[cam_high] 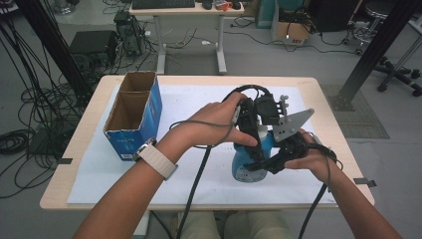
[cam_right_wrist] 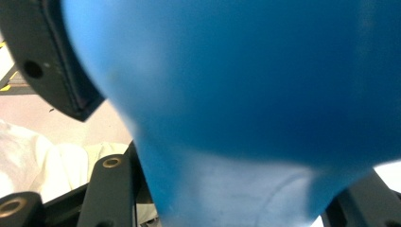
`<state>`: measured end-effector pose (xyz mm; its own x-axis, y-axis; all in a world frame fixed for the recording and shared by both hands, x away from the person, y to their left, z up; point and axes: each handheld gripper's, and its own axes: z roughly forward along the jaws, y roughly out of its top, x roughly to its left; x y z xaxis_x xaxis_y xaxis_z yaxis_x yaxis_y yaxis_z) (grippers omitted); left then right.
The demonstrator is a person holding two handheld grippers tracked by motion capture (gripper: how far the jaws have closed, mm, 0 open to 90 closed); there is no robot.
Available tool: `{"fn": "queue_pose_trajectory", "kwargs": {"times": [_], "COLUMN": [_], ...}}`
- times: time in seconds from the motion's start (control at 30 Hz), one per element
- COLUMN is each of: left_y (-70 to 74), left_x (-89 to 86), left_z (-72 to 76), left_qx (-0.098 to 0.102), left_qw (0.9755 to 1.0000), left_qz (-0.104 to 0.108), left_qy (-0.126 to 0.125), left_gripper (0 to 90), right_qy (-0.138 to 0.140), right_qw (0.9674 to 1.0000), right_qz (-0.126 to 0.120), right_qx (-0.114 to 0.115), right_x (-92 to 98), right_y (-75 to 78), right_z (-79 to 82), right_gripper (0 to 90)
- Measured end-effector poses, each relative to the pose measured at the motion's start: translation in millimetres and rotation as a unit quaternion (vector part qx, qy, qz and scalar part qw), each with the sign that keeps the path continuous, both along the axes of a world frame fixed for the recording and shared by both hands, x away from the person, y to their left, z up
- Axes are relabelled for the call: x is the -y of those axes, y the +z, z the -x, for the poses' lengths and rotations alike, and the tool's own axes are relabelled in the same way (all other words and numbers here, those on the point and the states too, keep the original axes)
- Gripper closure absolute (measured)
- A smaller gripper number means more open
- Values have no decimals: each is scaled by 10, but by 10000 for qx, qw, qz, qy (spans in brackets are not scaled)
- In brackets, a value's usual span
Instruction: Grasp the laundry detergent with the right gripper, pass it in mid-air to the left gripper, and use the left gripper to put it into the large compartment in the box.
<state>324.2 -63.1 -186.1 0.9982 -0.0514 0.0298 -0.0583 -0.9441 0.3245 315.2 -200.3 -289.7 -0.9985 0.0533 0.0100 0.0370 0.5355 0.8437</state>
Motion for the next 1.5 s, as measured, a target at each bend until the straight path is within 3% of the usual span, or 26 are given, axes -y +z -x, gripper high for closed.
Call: {"fn": "queue_pose_trajectory", "kwargs": {"times": [0.03, 0.27, 0.33, 0.5, 0.57, 0.77, 1.2, 1.27, 1.5], "left_y": [8, -6, -9, -9, -15, -20, -32, -23, -5], "left_x": [4, 12, 14, 36, 41, 39, 49, 54, 59], "left_z": [-12, 14, 19, 2, -2, 8, 19, 13, 33], "left_qx": [1, -108, -112, -24, -33, 3, -15, -17, 34], "left_qw": [9999, 9998, 9999, 9993, 9993, 9995, 9995, 9993, 9995], "left_qz": [-72, -27, -44, -240, -265, -228, -273, -302, -270], "left_qy": [-92, -165, -115, -269, -280, -200, -173, -224, -161], "left_gripper": [209, 371, 373, 375, 375, 375, 374, 374, 374], "right_qy": [7, 1, -4, 6, 77, 43, 73, -9, 132], "right_qw": [10000, 10000, 10000, 10000, 9998, 9998, 9998, 10000, 9994], "right_qz": [5, 19, 12, 22, -40, -44, -21, 72, -70], "right_qx": [4, 8, 8, 23, 171, 189, 167, 34, 308], "right_x": [0, 2, 5, 1, -11, 1, -1, 9, -4], "right_y": [-2, -4, -7, -21, -36, -42, -51, -41, -34], "right_z": [1, 8, 5, 4, -21, -25, -20, 4, -36], "right_gripper": [435, 435, 435, 436, 436, 436, 435, 435, 435]}}
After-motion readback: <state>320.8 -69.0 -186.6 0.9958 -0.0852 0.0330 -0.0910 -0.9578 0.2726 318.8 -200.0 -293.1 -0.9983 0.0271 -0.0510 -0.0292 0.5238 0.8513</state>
